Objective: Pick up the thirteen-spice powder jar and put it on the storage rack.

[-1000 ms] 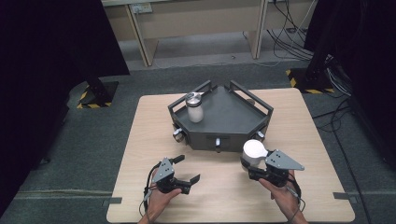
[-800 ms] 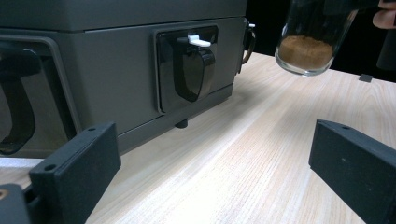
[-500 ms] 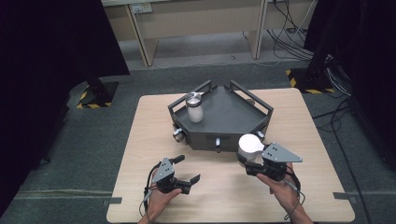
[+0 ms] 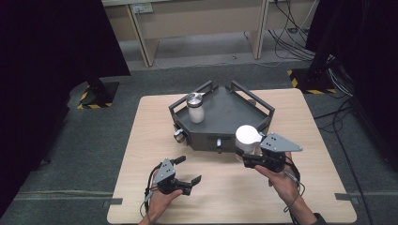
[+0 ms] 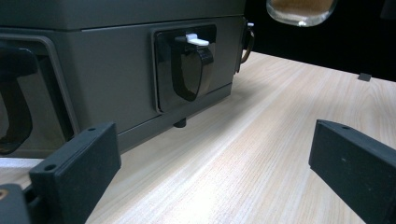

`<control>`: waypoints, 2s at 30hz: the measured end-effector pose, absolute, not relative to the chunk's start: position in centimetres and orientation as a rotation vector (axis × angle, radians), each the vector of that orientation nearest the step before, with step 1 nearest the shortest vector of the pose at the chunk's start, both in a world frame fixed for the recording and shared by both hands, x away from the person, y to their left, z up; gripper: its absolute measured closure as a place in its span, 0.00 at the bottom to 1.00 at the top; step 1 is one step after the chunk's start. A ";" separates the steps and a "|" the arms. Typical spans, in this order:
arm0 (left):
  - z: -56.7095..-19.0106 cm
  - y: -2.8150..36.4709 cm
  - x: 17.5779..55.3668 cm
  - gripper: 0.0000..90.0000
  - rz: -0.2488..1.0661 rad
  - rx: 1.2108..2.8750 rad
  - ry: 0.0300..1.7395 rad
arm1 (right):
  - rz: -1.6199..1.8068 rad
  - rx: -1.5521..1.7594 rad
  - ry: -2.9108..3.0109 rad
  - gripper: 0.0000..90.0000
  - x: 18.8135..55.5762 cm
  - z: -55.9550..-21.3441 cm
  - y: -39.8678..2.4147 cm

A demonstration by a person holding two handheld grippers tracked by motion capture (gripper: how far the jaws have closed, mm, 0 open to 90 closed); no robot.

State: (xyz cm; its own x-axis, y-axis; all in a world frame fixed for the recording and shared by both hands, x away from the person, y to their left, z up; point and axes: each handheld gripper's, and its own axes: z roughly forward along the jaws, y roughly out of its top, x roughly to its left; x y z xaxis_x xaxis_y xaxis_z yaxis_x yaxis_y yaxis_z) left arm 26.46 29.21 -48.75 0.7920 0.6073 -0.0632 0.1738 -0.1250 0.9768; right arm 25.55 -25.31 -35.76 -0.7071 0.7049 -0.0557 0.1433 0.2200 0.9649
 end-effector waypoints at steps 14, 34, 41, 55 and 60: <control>-48.8 29.2 26.5 0.02 0.412 1.689 0.617 | 1.499 0.794 2.001 0.34 27.7 -33.7 -24.6; -48.8 29.1 26.4 0.02 0.415 1.687 0.615 | 1.492 0.822 1.981 0.34 30.9 -31.8 -22.6; -48.8 29.1 26.4 0.02 0.413 1.689 0.614 | 1.459 0.857 1.973 0.34 32.3 -32.0 -21.9; -48.8 29.1 26.5 0.02 0.413 1.689 0.614 | 1.375 0.915 1.945 0.34 34.9 -32.3 -20.3; -48.8 29.1 26.5 0.02 0.411 1.690 0.616 | 1.362 0.931 1.936 0.34 35.6 -32.7 -19.9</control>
State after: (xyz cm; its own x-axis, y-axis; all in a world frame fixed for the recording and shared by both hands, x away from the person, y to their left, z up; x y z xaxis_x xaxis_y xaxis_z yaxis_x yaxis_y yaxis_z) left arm 26.48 29.07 -48.82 0.7952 0.6032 -0.0625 0.1746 -0.1290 0.9762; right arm 35.55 -19.86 -32.67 -0.5820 0.8102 -0.0705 0.2072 0.2315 0.9505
